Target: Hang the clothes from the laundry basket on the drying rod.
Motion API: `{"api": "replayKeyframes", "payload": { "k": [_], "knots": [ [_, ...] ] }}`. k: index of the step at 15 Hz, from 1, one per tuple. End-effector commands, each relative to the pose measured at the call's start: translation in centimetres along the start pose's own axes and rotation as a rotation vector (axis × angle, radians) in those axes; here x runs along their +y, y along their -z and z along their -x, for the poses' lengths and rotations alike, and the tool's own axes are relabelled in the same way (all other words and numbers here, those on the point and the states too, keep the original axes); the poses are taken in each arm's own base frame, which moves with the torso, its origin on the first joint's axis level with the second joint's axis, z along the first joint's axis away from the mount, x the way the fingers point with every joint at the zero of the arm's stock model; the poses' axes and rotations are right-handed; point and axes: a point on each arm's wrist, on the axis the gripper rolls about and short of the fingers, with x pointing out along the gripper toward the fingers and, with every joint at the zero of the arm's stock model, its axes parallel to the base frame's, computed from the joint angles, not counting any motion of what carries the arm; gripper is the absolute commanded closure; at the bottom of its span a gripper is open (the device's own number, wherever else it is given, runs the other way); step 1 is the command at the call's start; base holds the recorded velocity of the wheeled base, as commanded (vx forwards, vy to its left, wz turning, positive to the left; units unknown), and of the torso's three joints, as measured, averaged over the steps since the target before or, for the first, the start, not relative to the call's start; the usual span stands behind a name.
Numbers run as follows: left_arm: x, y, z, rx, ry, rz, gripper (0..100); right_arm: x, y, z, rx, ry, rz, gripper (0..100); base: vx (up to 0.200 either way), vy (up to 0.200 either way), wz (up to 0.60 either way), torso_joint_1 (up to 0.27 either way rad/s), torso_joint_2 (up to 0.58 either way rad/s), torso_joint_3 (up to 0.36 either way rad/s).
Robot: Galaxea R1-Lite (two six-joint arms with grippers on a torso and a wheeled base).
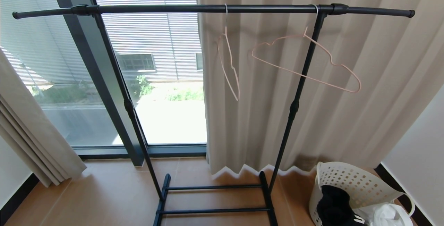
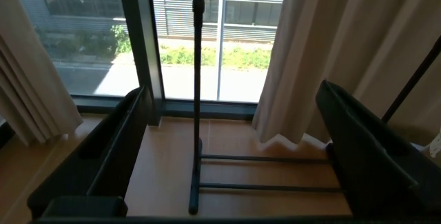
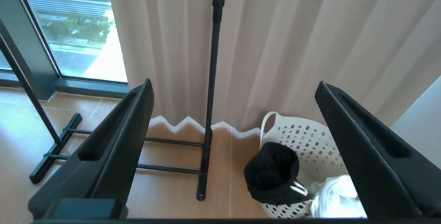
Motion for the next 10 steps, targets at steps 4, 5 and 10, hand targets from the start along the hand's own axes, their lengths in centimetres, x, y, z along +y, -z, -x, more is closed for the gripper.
{"api": "replayKeyframes", "payload": {
  "k": [4,5,10],
  "knots": [
    [0.0,0.0,-0.01,0.001,-0.002,0.001,0,0.0,-0.01,-0.01,0.001,-0.001,0.001,0,0.0,0.0,0.0,-0.188,0.52,0.33],
    [0.0,0.0,-0.01,0.001,-0.002,0.001,0,0.0,-0.01,-0.01,0.001,-0.001,0.001,0,0.0,0.0,0.0,-0.159,0.51,0.344],
    [0.0,0.0,-0.01,0.001,-0.002,0.001,0,0.0,-0.01,-0.01,0.001,-0.001,0.001,0,0.0,0.0,0.0,-0.141,0.49,0.342]
  ]
}}
